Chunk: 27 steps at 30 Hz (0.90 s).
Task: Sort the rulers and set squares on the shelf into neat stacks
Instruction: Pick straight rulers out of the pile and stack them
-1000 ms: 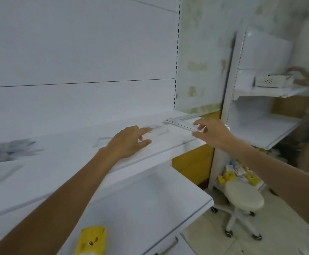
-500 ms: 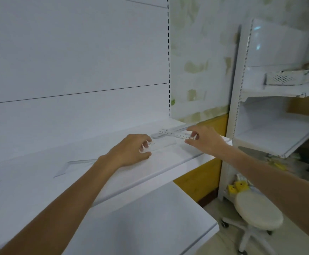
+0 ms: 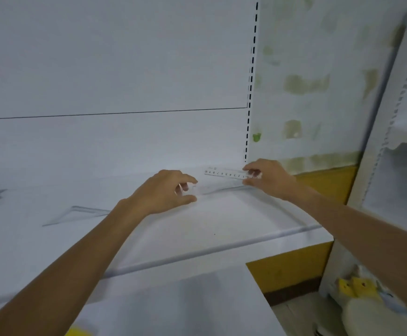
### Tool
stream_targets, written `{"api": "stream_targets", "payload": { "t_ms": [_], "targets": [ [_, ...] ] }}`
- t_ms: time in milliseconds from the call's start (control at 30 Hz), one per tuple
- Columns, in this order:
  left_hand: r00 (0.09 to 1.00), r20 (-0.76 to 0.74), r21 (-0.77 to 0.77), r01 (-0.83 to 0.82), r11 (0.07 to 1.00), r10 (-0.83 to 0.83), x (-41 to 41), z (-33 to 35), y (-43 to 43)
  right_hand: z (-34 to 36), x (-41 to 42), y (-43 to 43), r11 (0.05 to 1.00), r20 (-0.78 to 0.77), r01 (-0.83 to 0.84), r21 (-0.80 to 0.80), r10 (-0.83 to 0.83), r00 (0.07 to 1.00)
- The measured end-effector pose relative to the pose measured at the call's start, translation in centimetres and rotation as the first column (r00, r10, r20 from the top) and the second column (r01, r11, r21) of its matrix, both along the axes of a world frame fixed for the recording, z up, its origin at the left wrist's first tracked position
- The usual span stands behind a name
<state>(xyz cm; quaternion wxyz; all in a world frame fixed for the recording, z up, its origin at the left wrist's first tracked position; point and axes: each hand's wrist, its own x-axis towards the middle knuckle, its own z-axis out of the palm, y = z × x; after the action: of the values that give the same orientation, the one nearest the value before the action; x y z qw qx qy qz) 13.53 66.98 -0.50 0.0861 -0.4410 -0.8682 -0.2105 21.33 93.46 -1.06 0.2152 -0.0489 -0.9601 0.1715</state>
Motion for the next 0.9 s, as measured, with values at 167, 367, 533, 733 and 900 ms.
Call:
{"api": "stream_targets", "payload": {
  "t_ms": [167, 367, 533, 733, 900],
  "targets": [
    [0.993, 0.032, 0.075, -0.118, 0.99, 0.116, 0.7, -0.8, 0.1, 0.5, -1.9, 2.4, 0.987, 0.033, -0.145, -0.07, 0.147, 0.989],
    [0.975, 0.052, 0.082, -0.218, 0.973, 0.214, 1.4, -1.5, -0.4, 0.0, -3.7, 3.0, 0.964, 0.149, -0.266, -0.011, 0.264, 0.953],
    [0.966, 0.053, 0.092, -0.258, 0.962, 0.254, 1.6, -1.6, -0.5, -0.9, -4.5, 3.3, 0.947, 0.217, -0.321, 0.02, 0.31, 0.926],
    [0.964, 0.052, 0.106, -0.266, 0.958, 0.262, 1.5, -1.5, 0.6, -1.6, -4.3, 3.1, 0.949, 0.207, -0.307, 0.075, 0.286, 0.936],
    [0.967, 0.057, 0.155, -0.254, 0.955, 0.248, 0.9, -1.1, 1.8, -1.6, -2.4, 2.9, 0.959, 0.156, -0.253, 0.125, 0.233, 0.96]
  ]
}}
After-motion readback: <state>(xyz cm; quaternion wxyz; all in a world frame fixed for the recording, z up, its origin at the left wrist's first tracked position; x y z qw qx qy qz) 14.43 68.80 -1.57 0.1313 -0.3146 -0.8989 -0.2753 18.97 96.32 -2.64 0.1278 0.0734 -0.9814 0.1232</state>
